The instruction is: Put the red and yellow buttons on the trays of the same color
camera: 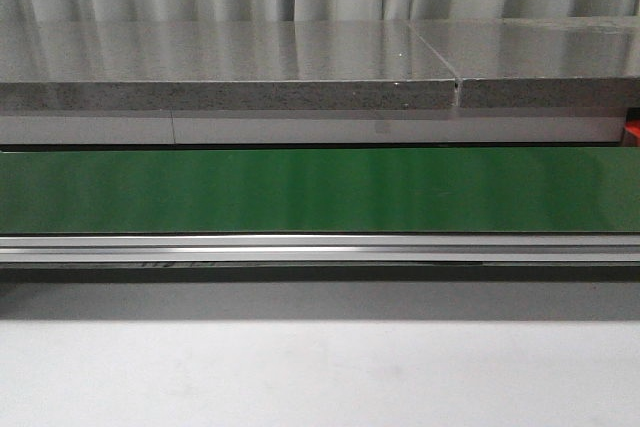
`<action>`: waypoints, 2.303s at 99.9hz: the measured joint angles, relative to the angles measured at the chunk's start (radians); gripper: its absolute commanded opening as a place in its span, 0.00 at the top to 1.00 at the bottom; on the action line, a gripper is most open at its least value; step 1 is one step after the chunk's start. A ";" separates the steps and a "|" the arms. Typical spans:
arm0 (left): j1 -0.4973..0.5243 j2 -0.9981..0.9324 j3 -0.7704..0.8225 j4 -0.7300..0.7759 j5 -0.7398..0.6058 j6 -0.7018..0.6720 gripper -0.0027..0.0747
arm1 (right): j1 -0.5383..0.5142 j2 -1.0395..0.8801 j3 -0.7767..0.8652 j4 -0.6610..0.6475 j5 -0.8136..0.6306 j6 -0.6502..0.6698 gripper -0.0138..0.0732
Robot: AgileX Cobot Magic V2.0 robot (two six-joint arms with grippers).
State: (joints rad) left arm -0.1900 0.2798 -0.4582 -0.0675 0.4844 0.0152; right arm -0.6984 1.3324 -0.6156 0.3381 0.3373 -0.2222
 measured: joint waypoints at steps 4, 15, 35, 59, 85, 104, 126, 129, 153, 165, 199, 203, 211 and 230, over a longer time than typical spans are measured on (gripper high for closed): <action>0.000 0.000 0.000 0.000 0.000 0.000 0.99 | 0.000 0.018 0.000 0.000 -0.005 0.002 0.74; 0.000 0.000 0.000 0.000 0.000 0.000 0.99 | 0.000 0.059 0.000 0.000 -0.020 0.002 0.74; 0.000 0.000 0.000 0.000 0.000 0.000 0.99 | 0.000 0.073 0.000 0.000 -0.030 0.002 0.74; 0.000 0.000 0.000 0.000 0.000 0.000 0.99 | 0.000 0.075 0.000 0.000 -0.031 0.002 0.55; 0.000 0.000 0.000 0.000 0.000 0.000 0.99 | 0.000 0.075 0.000 0.000 -0.033 0.002 0.20; 0.000 0.000 0.000 0.000 0.000 0.000 0.99 | 0.000 0.075 0.000 0.012 -0.033 0.002 0.19; 0.000 0.000 0.000 0.000 0.000 0.000 0.99 | 0.000 0.003 0.000 0.035 -0.033 0.002 0.19; 0.000 0.000 0.000 0.000 0.000 0.000 0.99 | 0.000 -0.012 0.000 0.039 -0.033 0.002 0.19; 0.000 0.000 0.000 0.000 0.000 0.000 0.99 | 0.057 -0.199 0.000 0.068 -0.033 0.002 0.19; 0.000 0.000 0.000 0.000 0.000 0.000 0.99 | 0.149 -0.313 -0.022 0.070 -0.032 -0.018 0.19; 0.000 0.000 0.000 0.000 0.000 0.000 0.99 | 0.442 -0.589 -0.043 0.071 0.018 -0.187 0.20; 0.000 0.000 0.000 0.000 0.000 0.000 0.99 | 0.462 -0.617 -0.043 0.071 0.030 -0.203 0.20; 0.000 0.000 0.000 0.000 0.000 0.000 0.99 | 0.497 -0.666 -0.043 0.071 0.052 -0.226 0.20; 0.000 0.000 0.000 0.000 0.000 0.000 0.99 | 0.513 -0.760 -0.043 0.069 0.113 -0.252 0.39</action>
State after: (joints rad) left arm -0.1900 0.2798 -0.4582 -0.0675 0.4844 0.0152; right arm -0.1852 0.5724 -0.6591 0.4075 0.4505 -0.4740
